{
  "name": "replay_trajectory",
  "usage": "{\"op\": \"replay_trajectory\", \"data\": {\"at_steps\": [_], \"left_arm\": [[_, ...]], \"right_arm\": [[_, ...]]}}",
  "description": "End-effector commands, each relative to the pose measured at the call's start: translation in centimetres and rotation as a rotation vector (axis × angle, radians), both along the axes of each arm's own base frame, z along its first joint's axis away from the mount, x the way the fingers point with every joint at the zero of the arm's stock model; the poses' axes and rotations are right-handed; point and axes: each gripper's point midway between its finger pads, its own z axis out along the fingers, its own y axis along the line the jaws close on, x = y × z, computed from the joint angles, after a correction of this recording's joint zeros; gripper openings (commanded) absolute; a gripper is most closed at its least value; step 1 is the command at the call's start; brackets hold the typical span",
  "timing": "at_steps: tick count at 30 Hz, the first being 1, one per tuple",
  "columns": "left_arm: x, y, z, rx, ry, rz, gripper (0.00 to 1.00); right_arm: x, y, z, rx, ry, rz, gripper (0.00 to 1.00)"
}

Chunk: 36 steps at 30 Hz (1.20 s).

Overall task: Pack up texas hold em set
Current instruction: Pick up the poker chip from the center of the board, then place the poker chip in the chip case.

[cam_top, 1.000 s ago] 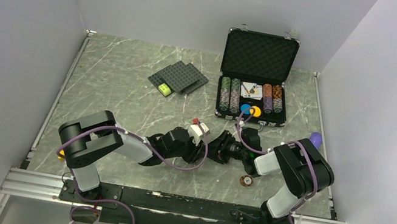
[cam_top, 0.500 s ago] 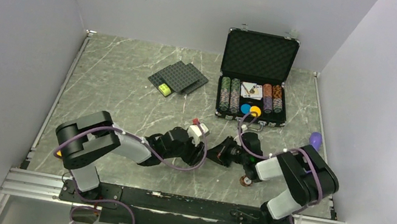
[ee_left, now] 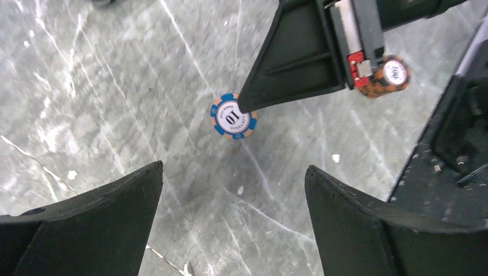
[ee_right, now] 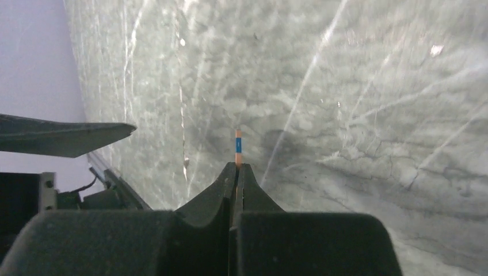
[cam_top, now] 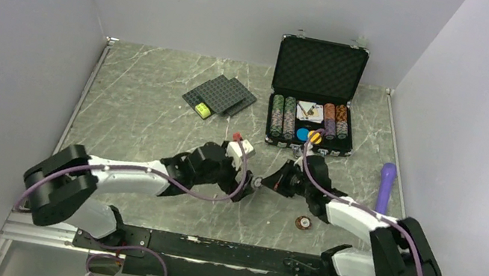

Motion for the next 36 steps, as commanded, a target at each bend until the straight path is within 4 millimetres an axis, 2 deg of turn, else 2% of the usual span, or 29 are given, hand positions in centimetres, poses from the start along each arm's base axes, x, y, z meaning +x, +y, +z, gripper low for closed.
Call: {"op": "replay_trajectory", "data": {"at_steps": [1,3,6,7,11,15,19,26,36], "left_arm": [[-0.3,0.8,5.1,0.025,0.071,-0.059,0.97],[-0.3,2.8,6.0,0.081,0.161,-0.054,0.97],[0.2,4.6,8.8,0.072,0.260,-0.088,0.99],[0.3,4.7,10.3,0.059,0.274,-0.130,0.99],[2.6,7.0,11.0,0.124,0.255,-0.097,0.98],[4.3,7.8,11.0,0.074,0.177,-0.042,0.98],[5.0,9.7,11.6,0.105,0.124,0.023,0.98],[4.7,10.3,11.2,0.113,0.108,0.045,0.98],[4.6,10.8,11.7,0.120,0.089,0.053,0.98]], "right_arm": [[3.1,-2.0,4.6,-0.171,-0.244,0.019,0.00],[4.1,-3.2,7.2,-0.257,-0.368,0.043,0.00],[5.6,-4.5,9.9,-0.409,-0.513,0.116,0.00],[5.8,-4.5,10.2,-0.448,-0.549,0.167,0.00],[7.5,-3.8,11.4,-0.588,-0.703,0.395,0.00],[10.2,-4.3,11.2,-0.743,-0.784,0.483,0.00],[12.6,-5.2,11.3,-0.895,-0.847,0.548,0.00],[15.6,-5.9,9.5,-1.076,-0.856,0.701,0.00],[17.6,-5.6,6.3,-1.130,-0.768,0.871,0.00]]}}
